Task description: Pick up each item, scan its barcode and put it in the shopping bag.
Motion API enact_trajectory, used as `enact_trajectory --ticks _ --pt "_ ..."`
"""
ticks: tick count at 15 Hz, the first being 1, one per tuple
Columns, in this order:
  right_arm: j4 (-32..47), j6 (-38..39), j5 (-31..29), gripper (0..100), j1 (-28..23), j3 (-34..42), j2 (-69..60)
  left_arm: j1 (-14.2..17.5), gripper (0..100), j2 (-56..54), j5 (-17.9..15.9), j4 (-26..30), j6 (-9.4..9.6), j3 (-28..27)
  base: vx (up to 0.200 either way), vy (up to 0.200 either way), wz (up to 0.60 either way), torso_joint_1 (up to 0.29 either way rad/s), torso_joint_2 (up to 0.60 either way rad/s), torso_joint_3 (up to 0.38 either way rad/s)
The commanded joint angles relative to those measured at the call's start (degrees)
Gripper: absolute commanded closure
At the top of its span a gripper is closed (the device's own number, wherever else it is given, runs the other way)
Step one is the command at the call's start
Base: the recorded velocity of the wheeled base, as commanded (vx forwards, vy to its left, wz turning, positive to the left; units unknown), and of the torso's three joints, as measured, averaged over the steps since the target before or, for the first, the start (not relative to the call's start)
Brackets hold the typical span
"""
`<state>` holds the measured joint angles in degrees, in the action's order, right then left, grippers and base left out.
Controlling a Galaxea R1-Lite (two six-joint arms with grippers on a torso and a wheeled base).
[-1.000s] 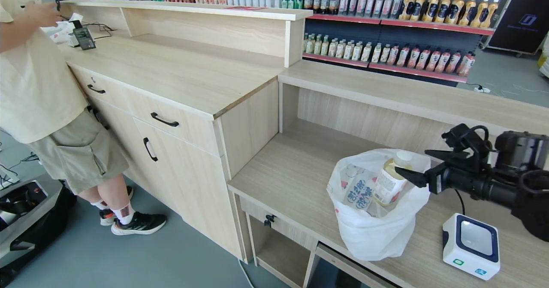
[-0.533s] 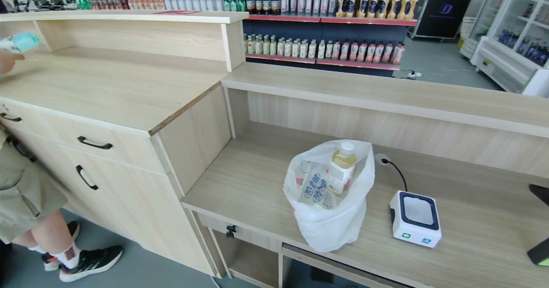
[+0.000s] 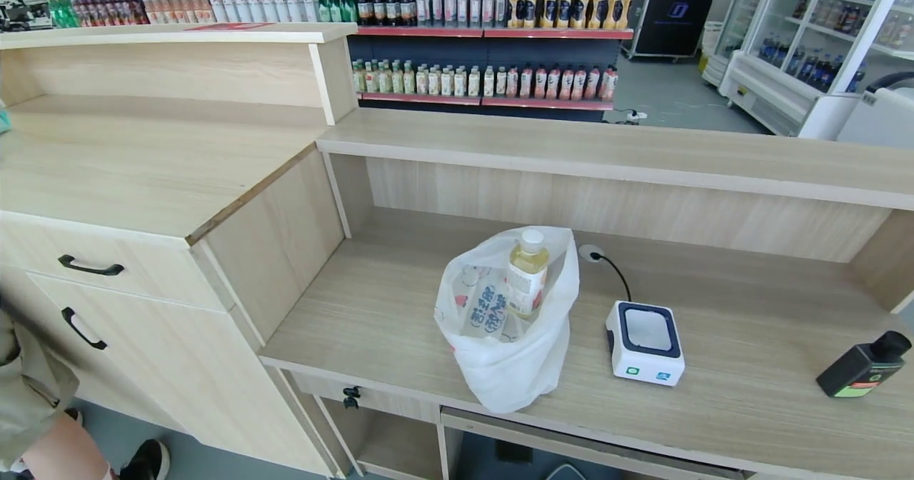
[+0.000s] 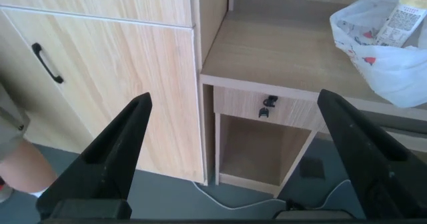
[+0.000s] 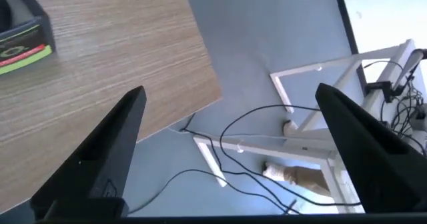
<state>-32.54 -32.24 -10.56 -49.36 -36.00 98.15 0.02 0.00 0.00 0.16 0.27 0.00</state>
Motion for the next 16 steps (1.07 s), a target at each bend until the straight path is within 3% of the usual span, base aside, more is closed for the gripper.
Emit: enact_trajectory --ticks 1,4,10,16 --pt "-3.7 -4.1 2.1 0 -0.2 -4.4 11.6 0.1 0 0.0 0.0 0.0 0.00 0.0 0.000 0.000 0.00 0.000 0.00 0.000" --pt "-5.3 -7.0 5.5 0 1.9 -7.9 17.8 0.1 0 0.0 0.0 0.0 0.00 0.0 0.000 0.000 0.00 0.000 0.00 0.000" --pt "-5.5 -7.4 17.7 0 4.8 -7.1 19.0 0.1 0 0.0 0.0 0.0 0.00 0.0 0.000 0.000 0.00 0.000 0.00 0.000" --pt "-5.6 -8.4 22.9 0 5.6 -6.1 18.4 0.1 0 0.0 0.0 0.0 0.00 0.0 0.000 0.000 0.00 0.000 0.00 0.000"
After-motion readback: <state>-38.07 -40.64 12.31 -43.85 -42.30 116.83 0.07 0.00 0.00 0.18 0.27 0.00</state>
